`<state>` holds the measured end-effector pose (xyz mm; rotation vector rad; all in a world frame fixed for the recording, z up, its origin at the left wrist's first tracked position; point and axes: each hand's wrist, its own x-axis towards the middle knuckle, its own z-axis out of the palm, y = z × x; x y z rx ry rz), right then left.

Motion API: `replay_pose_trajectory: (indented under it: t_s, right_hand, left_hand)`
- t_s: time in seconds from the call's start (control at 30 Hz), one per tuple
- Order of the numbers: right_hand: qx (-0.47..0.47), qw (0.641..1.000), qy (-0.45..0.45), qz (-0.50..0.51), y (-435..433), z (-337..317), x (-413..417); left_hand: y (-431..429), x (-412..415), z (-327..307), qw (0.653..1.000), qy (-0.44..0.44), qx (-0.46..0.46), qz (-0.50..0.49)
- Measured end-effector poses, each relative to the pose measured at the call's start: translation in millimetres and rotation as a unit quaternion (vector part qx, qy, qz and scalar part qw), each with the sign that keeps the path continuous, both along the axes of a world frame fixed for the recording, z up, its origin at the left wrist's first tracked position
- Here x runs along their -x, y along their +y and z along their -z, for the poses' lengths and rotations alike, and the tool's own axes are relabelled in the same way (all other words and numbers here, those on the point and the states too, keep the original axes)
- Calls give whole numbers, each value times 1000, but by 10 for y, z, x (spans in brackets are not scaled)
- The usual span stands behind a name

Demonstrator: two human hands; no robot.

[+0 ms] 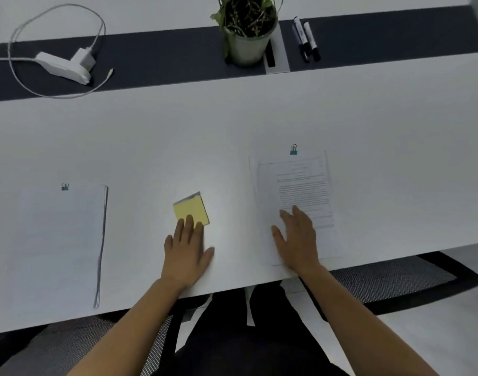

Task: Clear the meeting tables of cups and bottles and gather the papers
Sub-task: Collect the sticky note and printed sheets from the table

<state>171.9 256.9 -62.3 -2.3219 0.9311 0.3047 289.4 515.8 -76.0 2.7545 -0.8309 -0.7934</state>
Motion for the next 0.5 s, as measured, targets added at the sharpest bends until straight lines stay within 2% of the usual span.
replay_pose_trajectory:
  t_s: [0.1, 0.17, 0.2, 0.27, 0.33, 0.5]
  right_hand:
    - [51, 980, 0, 194, -412, 0, 33]
    - [42, 954, 48, 294, -636, 18, 59]
    - [36, 950, 78, 302, -686, 37, 78]
    - [37, 961, 108, 253, -653, 86, 121]
    - [40, 974, 99, 198, -566, 125, 160]
    - [28, 987, 109, 113, -422, 101, 247]
  left_hand:
    - [-64, 111, -3, 996, -33, 61, -53]
    - [-168, 119, -30, 978, -55, 122, -160]
    - [-232, 111, -53, 961, -46, 143, -231]
    - [-375, 71, -105, 920, -3, 149, -362]
    - [-513, 10, -118, 892, 30, 117, -436]
    - [-802, -59, -25, 864, 104, 121, -478]
